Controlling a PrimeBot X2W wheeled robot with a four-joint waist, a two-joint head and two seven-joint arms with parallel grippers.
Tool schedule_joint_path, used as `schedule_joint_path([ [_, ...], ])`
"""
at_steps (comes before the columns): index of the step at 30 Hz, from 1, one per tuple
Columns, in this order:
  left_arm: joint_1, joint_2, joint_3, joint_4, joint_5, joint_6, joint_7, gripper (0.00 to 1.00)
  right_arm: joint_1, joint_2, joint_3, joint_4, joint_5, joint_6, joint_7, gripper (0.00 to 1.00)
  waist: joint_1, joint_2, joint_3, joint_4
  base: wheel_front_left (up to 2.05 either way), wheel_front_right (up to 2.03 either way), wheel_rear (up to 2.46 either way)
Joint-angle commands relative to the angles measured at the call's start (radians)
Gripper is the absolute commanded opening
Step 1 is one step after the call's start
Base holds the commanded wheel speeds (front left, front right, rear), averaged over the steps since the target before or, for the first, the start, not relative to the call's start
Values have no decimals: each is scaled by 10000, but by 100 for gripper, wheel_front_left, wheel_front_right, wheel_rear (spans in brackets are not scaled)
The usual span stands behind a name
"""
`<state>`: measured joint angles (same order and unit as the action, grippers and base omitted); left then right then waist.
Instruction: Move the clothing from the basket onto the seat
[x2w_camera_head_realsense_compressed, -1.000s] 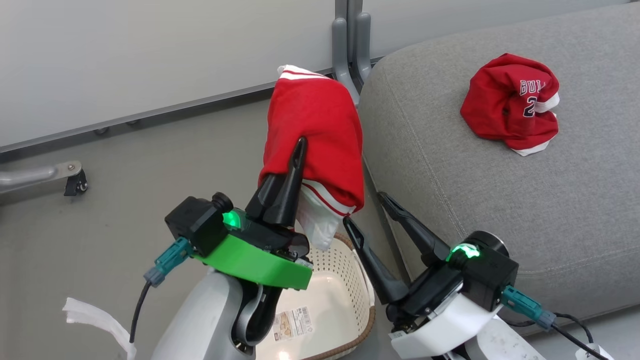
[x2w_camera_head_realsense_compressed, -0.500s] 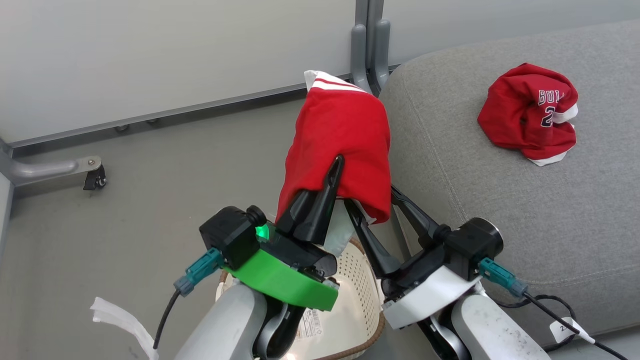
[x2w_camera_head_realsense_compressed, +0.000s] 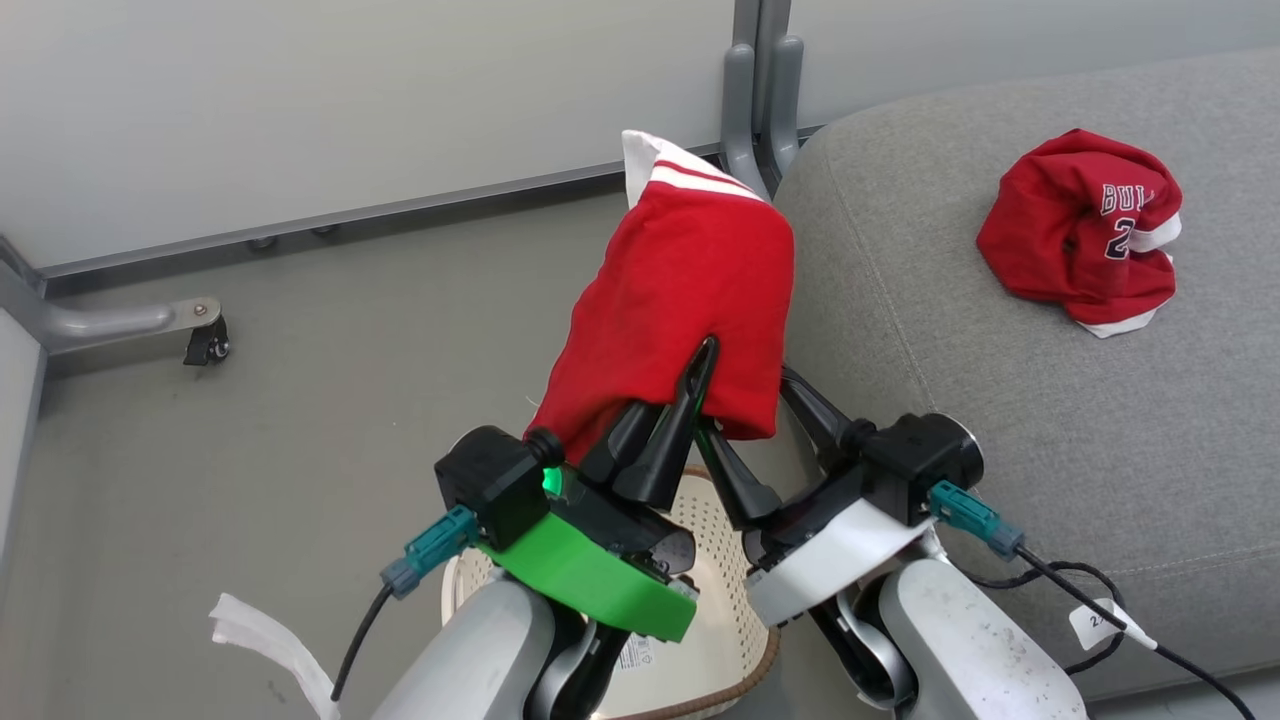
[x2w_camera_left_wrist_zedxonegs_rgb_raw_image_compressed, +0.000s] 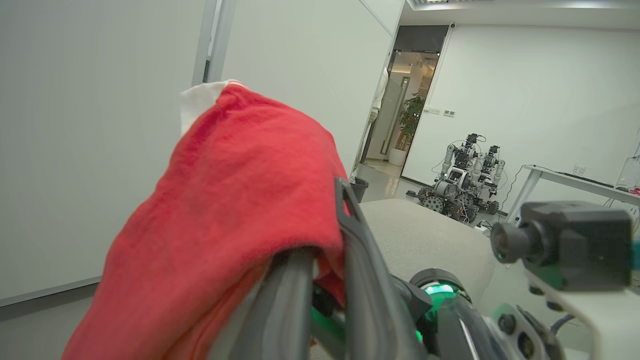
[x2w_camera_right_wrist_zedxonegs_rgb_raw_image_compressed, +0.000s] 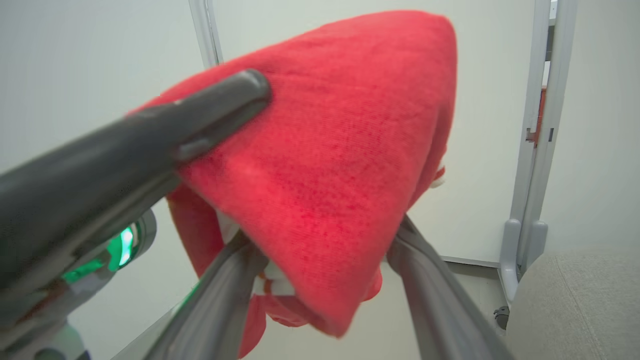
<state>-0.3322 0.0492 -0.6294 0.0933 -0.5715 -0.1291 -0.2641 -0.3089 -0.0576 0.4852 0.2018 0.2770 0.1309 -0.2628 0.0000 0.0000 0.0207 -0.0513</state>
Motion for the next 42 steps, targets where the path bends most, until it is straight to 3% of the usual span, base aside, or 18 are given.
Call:
schedule_joint_path([
  [1, -33, 26, -24, -5, -111, -22, -2, 0, -109, 16, 15, 14, 106, -5, -28, 100, 0, 0, 4, 23, 0, 0, 0],
  [15, -46, 23, 204, 0, -58, -22, -2, 0, -51, 74, 440, -301, 1537, -1, -28, 100, 0, 0, 53, 39, 0, 0, 0],
  [29, -83, 25, -10, 157, -68, -23, 5, 0, -356, 80, 437, -188, 1718, -1, -30, 100, 0, 0, 15, 33, 0, 0, 0],
  [42, 22, 25, -240, 171, -227, -23, 4, 0, -578, 62, -323, 305, 1359, -12, -30, 100, 0, 0, -53, 115, 0, 0, 0],
])
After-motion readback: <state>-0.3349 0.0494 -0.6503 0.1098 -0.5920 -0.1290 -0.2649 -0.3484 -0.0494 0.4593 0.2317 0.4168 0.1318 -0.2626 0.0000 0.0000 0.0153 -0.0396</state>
